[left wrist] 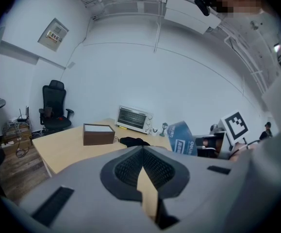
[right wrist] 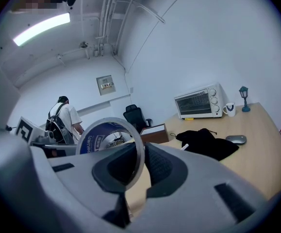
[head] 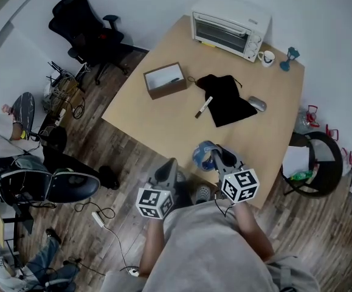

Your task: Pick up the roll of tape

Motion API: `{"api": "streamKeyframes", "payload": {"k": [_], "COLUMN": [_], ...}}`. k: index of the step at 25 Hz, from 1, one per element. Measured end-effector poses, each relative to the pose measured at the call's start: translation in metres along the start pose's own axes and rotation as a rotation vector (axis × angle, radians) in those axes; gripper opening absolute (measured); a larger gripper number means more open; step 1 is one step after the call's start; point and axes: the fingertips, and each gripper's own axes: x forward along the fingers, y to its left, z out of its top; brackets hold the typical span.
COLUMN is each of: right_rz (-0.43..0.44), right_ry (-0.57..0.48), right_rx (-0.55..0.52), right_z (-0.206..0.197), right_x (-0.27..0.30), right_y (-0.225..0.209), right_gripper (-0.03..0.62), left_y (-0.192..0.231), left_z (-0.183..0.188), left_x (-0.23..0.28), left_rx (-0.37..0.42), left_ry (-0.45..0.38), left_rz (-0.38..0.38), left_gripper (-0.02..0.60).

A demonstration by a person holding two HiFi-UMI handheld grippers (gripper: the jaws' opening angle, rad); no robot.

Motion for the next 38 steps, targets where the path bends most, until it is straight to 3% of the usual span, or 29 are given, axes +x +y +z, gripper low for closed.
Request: {"api": "streamKeyframes", "payload": {"k": [24,38], "right_rz": [0.002,-0.015], "right_ry": [-0.005,-0.002], "right_rx": [0.004,0.021], "right_z": [-0.006,-0.004], "right_x": [-0.006,-0.009], "right_y": [0.002,-0.009], "right_gripper": [0.052,0.051], "left_y": [-0.007,-0.025], "left_z": [-0.008,-0.004], "left_x": [-0.007,0.005], "left_rx": [0.000,0.000], "left_ry": [-0.002,0.003], "left_rz": [-0.019,-0.106], "left_gripper": [0.006,0.006]}}
